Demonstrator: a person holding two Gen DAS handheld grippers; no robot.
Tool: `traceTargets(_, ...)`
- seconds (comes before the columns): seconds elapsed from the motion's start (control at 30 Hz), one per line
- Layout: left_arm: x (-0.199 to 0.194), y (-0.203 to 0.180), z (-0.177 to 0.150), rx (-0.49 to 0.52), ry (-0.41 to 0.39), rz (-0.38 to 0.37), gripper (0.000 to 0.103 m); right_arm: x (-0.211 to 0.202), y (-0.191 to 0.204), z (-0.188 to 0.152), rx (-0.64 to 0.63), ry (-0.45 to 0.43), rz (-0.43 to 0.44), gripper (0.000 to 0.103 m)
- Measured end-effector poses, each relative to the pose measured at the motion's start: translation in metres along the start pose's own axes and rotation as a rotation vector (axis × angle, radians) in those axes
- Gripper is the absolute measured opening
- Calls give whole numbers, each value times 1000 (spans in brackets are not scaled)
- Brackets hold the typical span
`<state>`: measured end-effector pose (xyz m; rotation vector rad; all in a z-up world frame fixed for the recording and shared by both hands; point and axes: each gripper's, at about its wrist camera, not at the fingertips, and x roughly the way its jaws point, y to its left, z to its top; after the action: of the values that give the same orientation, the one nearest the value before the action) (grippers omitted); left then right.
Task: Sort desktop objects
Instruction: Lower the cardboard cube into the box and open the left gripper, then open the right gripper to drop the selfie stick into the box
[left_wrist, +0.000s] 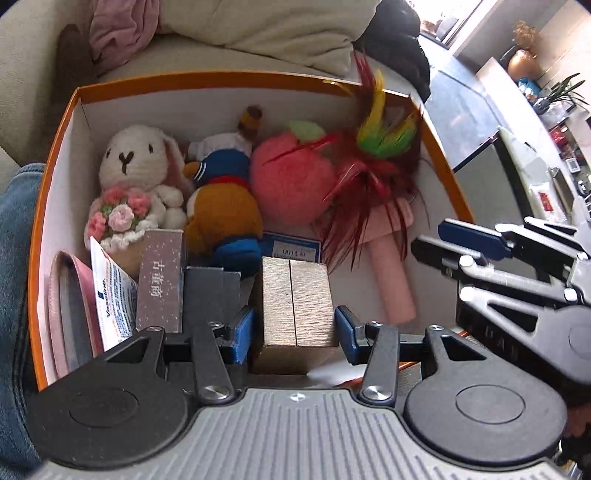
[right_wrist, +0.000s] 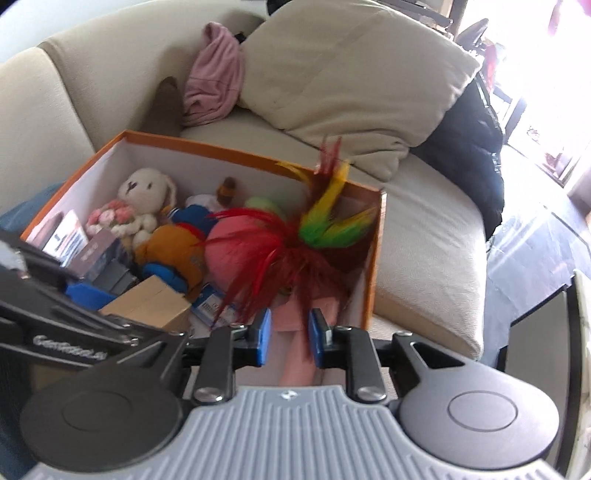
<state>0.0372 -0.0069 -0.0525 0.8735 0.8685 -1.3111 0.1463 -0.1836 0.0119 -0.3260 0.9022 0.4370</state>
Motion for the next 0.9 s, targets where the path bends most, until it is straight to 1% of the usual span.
traceTargets(0.2,2,-1,-6,7,10,16,54,-1,4,-10,1,4,12,29)
traceTargets(0.27,3,-3,-6,4,10,12,59,-3,6,-14,9,4,12,30)
traceTargets(0.43,-9,-3,-13,3,-41,-2,64,-7,8,-22,30,-14,12,34)
traceTargets(0.57,-25,-7,-22,29,-128,6,67,-14,13,-29,22,-63,-7,38)
traceTargets(0.67,-37,-7,-31,40,-193,0,67,-18,17,-35,46,-100,-9,40)
traceTargets(0.77,-50,-9,-43,55,-298,1,67,-24,21,-42,72,-148,-16,43)
traceTargets(0.9,-68,-10,-60,81,-447,35,67,-33,26,-50,106,-219,-17,46)
